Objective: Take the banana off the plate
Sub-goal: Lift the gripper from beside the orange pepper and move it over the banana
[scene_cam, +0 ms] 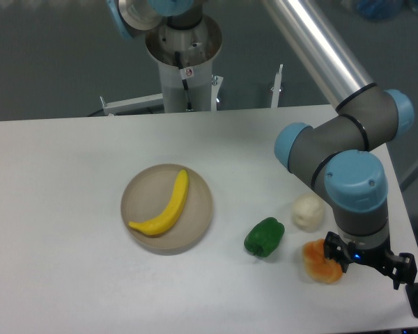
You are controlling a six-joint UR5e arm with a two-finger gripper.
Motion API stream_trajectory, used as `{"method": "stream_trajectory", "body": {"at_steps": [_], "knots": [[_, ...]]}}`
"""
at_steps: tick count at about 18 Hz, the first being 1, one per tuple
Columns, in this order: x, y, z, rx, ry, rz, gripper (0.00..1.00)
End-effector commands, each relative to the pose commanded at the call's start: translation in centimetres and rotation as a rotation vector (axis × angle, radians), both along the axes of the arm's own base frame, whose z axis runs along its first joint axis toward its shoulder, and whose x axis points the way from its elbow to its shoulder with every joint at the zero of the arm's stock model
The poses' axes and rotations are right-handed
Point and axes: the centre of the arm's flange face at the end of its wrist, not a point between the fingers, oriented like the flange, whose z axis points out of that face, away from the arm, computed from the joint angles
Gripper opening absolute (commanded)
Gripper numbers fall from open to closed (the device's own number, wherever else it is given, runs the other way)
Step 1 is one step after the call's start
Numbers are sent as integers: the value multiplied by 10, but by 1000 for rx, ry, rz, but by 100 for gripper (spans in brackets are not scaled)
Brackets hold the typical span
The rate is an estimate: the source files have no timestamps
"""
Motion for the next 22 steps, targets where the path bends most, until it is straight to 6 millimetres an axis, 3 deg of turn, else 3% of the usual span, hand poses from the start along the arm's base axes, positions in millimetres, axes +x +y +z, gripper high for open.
{"method": "stream_trajectory", "body": {"at_steps": [5, 10, 16, 22], "knots": [[11, 3, 4, 5, 2, -11, 100], [25, -18, 21, -4, -16, -10, 100], [64, -52, 24, -81, -115, 29, 100], [120, -89, 27, -100, -353, 94, 100]]}}
